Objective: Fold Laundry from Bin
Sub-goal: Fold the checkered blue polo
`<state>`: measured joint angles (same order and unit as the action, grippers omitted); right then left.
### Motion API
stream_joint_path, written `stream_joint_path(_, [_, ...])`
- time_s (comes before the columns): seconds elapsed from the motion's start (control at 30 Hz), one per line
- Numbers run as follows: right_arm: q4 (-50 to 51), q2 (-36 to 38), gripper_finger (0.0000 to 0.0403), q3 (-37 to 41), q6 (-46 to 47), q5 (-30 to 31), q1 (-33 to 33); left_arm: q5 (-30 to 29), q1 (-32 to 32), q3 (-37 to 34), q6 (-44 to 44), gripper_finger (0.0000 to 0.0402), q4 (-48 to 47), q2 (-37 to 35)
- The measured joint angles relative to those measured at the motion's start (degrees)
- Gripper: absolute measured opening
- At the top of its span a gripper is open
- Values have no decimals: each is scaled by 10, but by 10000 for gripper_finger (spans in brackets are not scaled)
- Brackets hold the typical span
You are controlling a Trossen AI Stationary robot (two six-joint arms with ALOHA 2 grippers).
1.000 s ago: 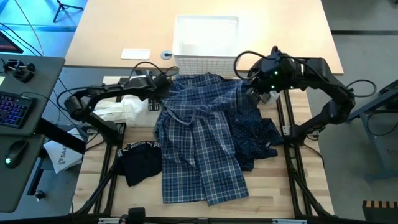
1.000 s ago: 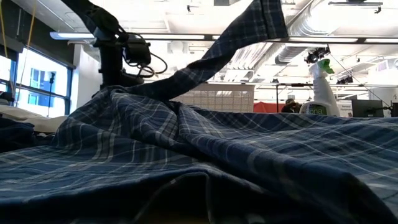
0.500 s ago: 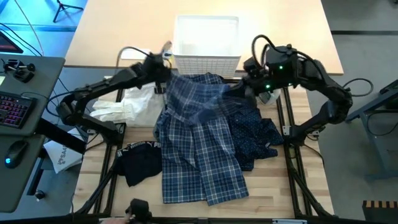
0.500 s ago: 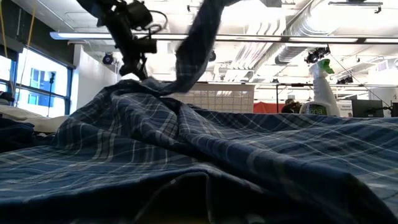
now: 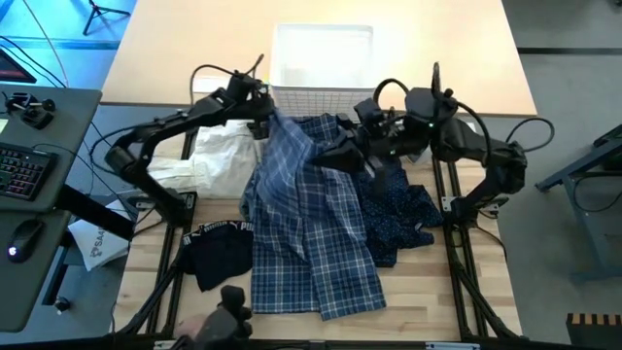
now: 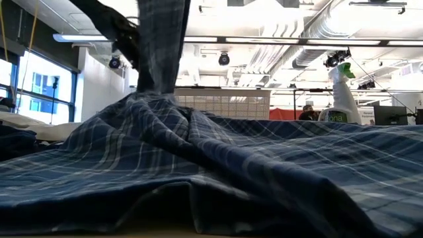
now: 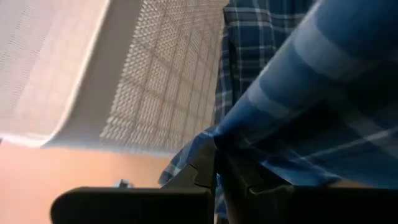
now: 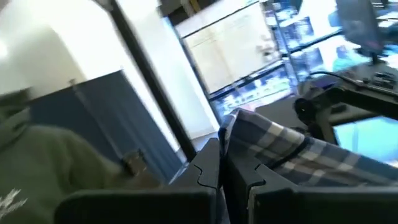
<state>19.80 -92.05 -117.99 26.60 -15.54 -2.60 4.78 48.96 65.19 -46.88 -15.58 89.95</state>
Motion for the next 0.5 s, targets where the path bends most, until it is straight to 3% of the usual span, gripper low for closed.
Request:
stream_joint_path(0.13, [28,2,0,0,20,70,-9,-15,-5,0,24,3,44,40])
stream_joint_path(0.23, [41,3,0,0,43,112,-12,-25,-4,5,61,20,23,53])
stream_joint_path(0.5, [81,2,0,0,80,132,-13,-24,10,35,61,88,-68,33])
